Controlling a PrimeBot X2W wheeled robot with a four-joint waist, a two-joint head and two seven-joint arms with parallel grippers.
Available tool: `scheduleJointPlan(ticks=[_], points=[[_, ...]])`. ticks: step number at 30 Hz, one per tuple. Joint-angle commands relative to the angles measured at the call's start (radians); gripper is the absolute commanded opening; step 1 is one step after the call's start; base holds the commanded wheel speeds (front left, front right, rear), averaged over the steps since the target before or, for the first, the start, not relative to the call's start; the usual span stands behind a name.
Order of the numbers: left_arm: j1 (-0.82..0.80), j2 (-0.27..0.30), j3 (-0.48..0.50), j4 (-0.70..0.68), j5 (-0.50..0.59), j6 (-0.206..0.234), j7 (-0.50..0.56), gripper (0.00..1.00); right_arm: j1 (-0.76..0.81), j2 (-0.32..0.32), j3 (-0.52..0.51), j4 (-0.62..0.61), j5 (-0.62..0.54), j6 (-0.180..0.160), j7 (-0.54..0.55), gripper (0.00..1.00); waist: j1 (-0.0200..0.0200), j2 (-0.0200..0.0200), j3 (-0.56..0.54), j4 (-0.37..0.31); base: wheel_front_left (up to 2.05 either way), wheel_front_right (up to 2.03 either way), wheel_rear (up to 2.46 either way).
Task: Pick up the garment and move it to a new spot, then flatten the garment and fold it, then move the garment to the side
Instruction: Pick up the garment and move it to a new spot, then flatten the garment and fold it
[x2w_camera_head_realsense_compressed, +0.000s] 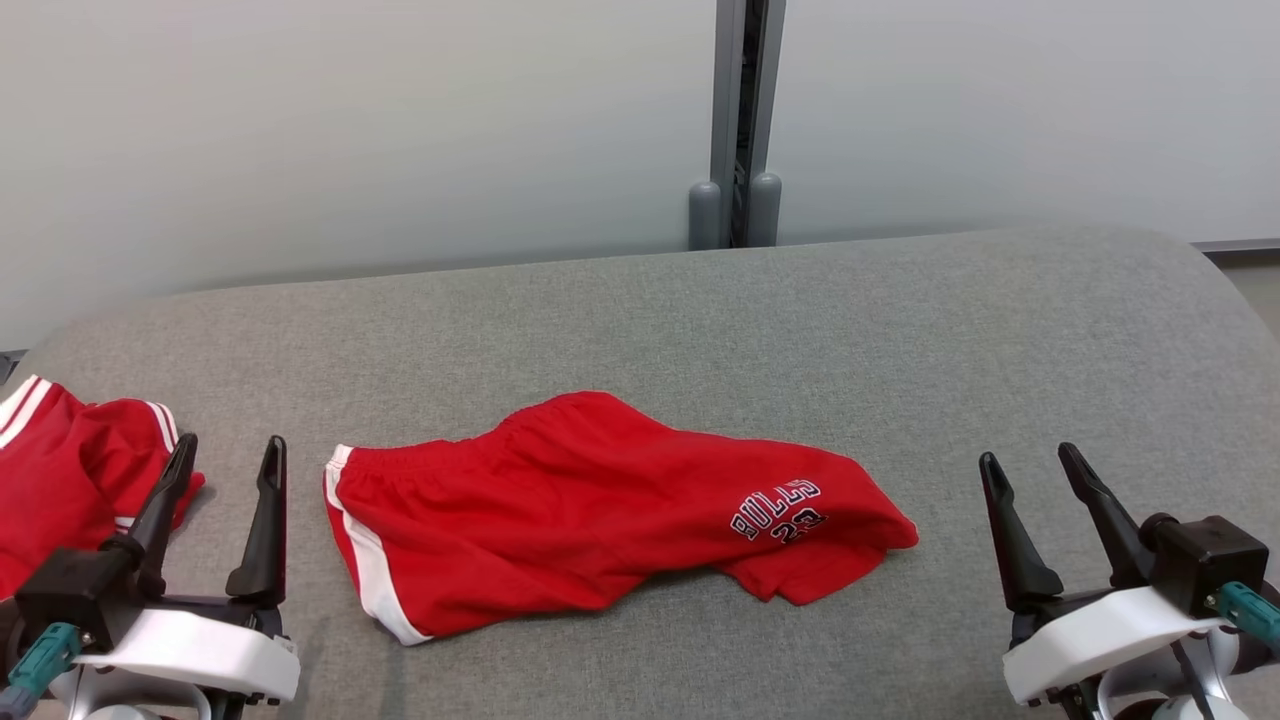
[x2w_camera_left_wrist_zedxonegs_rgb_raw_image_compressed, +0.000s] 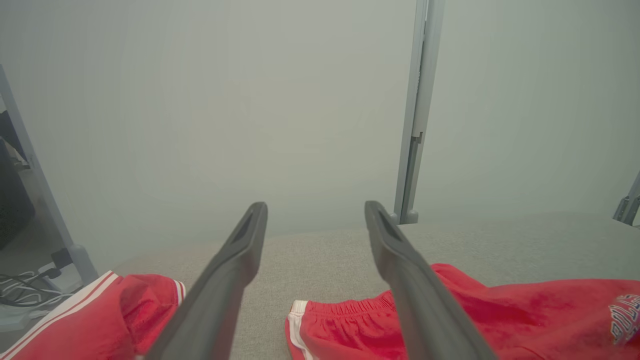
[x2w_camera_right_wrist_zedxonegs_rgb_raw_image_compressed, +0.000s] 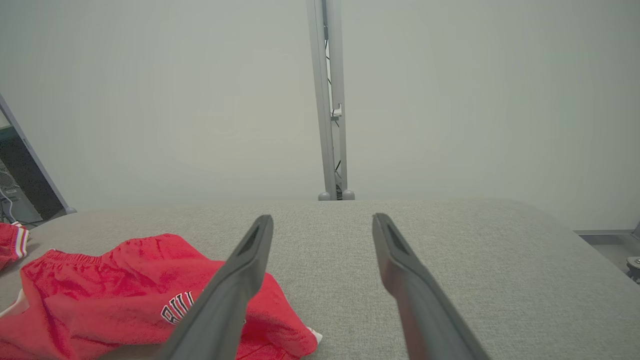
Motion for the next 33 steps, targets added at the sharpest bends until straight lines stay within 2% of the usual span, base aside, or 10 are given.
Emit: scheduleJointPlan(ticks=[1, 15, 33], points=[[0.007, 0.004, 0.0, 0.002, 0.007, -0.004, -0.003, 1.0, 0.014, -0.005, -0.003, -0.001, -0.005, 0.0, 0.003, 1.0, 0.0, 0.0, -0.004, 0.003, 0.0, 0.0, 0.0], [0.014, -0.015, -0.006, 0.026, 0.03, 0.008, -0.015, 1.0, 0.008, -0.006, -0.004, -0.001, -0.005, 0.0, 0.004, 1.0, 0.0, 0.0, -0.012, 0.018, 0.0, 0.0, 0.0], [-0.007, -0.023, -0.016, 0.034, 0.013, 0.004, -0.008, 1.0, 0.006, -0.004, -0.006, 0.006, -0.003, 0.0, 0.0, 1.0, 0.0, 0.0, -0.009, 0.025, 0.0, 0.0, 0.0]])
